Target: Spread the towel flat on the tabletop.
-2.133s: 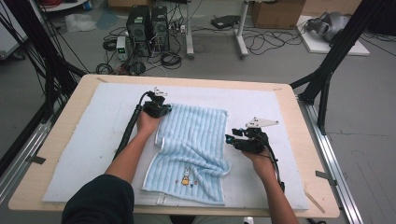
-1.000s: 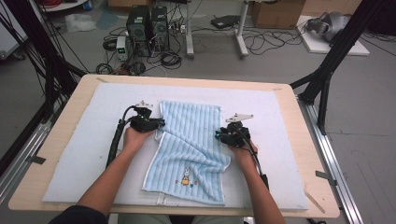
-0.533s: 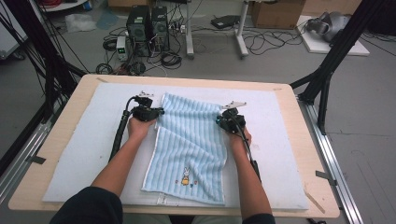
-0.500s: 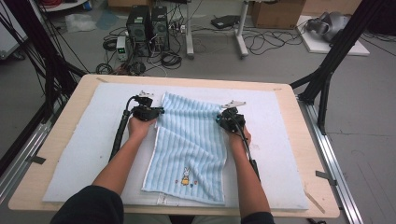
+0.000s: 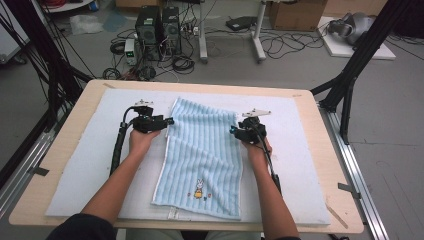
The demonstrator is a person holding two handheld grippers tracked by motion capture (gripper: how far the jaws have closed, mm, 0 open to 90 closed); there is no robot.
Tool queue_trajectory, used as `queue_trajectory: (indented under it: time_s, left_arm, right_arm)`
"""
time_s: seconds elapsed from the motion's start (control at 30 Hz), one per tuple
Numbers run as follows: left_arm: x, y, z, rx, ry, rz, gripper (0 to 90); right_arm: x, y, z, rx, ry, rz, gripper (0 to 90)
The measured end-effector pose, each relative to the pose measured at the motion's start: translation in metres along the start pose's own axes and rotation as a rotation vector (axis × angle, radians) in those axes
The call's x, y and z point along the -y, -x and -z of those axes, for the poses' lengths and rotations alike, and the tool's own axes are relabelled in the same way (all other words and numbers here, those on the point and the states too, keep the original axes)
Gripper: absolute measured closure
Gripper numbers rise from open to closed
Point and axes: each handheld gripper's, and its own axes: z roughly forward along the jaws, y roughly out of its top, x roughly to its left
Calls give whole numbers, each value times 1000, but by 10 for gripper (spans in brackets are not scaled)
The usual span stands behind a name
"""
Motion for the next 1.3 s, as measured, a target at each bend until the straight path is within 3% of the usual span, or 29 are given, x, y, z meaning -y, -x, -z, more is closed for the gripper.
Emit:
queue_trajectory:
  time_s: [0.17,0.23,0.3,0.4,0.63,0.73,0.83,0.93,1.0,1.03,1.17,1.3]
  left_arm:
    - [14,12,13,66,-23,-39,441]
    - [20,17,19,81,-12,-60,432]
    - [24,21,24,92,-20,-69,432]
    - [31,27,29,103,-26,-83,428]
    - [44,34,30,89,-93,-130,432]
    - [49,37,26,75,-130,-151,438]
    - [49,41,26,51,-131,-181,460]
    - [50,44,27,21,-142,-243,622]
    - [50,42,27,37,-146,-236,799]
    - [49,42,26,37,-145,-224,844]
    - [47,39,24,31,-134,-193,863]
    - [44,33,23,21,-112,-154,863]
  right_arm:
    - [13,-5,23,-35,8,18,487]
    - [15,-5,30,-55,-29,-13,428]
    - [20,-7,39,-62,0,-11,443]
    - [26,-11,48,-79,0,1,459]
    - [37,-26,53,-149,-22,28,495]
    - [37,-34,51,-144,-52,76,495]
    - [39,-40,46,-127,-95,114,497]
    - [41,-43,41,-117,-112,126,512]
    - [40,-43,39,-110,-112,125,530]
    - [40,-44,39,-111,-114,121,550]
    - [38,-41,37,-124,-111,105,822]
    - [36,-35,34,-114,-100,102,857]
